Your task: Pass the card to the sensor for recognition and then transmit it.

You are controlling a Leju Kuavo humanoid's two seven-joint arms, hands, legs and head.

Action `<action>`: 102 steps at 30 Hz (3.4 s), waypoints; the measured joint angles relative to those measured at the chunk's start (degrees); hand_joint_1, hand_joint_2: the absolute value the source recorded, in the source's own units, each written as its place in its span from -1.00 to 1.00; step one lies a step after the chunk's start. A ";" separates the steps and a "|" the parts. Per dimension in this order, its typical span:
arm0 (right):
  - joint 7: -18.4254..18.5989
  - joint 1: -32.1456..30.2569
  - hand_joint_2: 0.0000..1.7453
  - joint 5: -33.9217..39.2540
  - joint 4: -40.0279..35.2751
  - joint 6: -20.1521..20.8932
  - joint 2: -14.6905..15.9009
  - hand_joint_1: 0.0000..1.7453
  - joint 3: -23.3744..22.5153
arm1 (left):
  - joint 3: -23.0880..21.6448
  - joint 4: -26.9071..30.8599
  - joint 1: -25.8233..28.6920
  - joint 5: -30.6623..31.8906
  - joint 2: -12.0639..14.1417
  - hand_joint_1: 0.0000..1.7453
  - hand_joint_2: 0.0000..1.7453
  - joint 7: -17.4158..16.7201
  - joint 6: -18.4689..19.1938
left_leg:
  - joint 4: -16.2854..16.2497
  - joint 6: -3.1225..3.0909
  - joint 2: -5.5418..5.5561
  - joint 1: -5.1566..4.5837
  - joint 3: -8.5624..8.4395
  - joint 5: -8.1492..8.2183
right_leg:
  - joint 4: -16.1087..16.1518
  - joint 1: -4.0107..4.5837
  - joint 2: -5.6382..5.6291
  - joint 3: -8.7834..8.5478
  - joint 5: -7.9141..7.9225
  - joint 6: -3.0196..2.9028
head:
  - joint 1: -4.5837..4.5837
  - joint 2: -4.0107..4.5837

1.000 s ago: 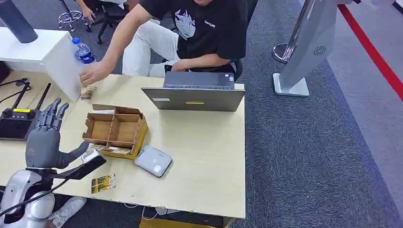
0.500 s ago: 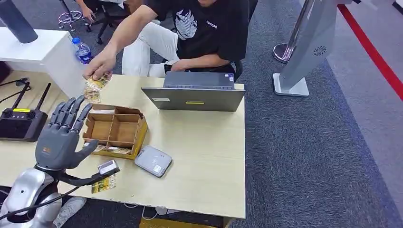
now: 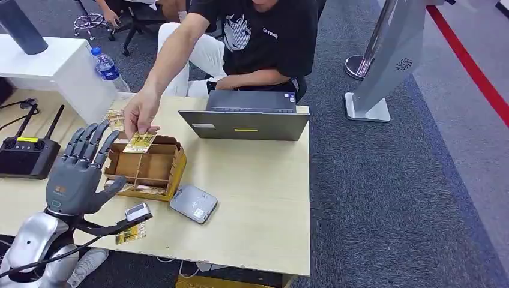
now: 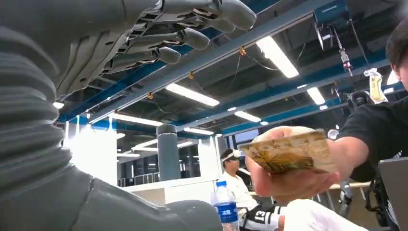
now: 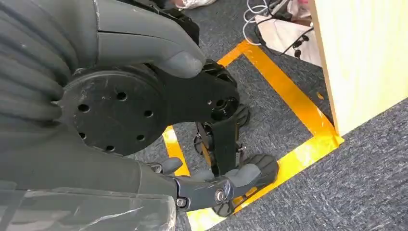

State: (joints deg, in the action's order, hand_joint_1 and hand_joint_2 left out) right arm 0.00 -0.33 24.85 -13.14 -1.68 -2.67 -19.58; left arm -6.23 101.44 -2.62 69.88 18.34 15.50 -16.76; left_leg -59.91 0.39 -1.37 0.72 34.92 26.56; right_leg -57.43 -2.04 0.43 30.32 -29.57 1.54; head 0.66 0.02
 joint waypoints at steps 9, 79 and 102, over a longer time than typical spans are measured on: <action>0.22 0.01 1.00 -1.86 0.00 0.13 -0.31 -1.00 -0.81 | -0.74 0.46 0.47 -0.22 -1.31 -1.00 1.00 0.35 -0.57 | 0.00 0.00 0.01 0.00 0.01 0.00 | 0.00 0.00 0.02 0.00 0.00 0.00 | -0.02 0.02; 1.53 0.39 1.00 -17.16 -0.48 3.63 -1.64 -1.00 -9.07 | -15.28 -26.06 -5.23 2.82 -11.93 1.00 1.00 1.64 0.17 | -0.03 -0.02 -0.01 -0.03 0.07 -0.02 | 0.01 -0.01 -0.02 -0.01 0.03 0.02 | 0.00 0.02; 2.07 0.46 1.00 -21.66 -0.48 3.74 -2.01 -1.00 -12.46 | -16.94 -30.04 -7.95 0.48 -11.61 1.00 1.00 -1.09 -3.26 | -0.03 -0.02 0.02 -0.01 0.12 -0.12 | 0.00 -0.01 0.02 0.00 0.11 0.10 | 0.02 0.00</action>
State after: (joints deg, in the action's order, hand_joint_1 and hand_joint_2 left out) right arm 2.07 0.12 3.20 -13.62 2.05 -4.68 -32.04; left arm -23.17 71.40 -10.57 70.36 6.73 14.41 -20.02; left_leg -59.94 0.37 -1.35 0.71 35.04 26.44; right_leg -57.42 -2.05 0.46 30.32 -29.46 1.65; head 0.68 0.02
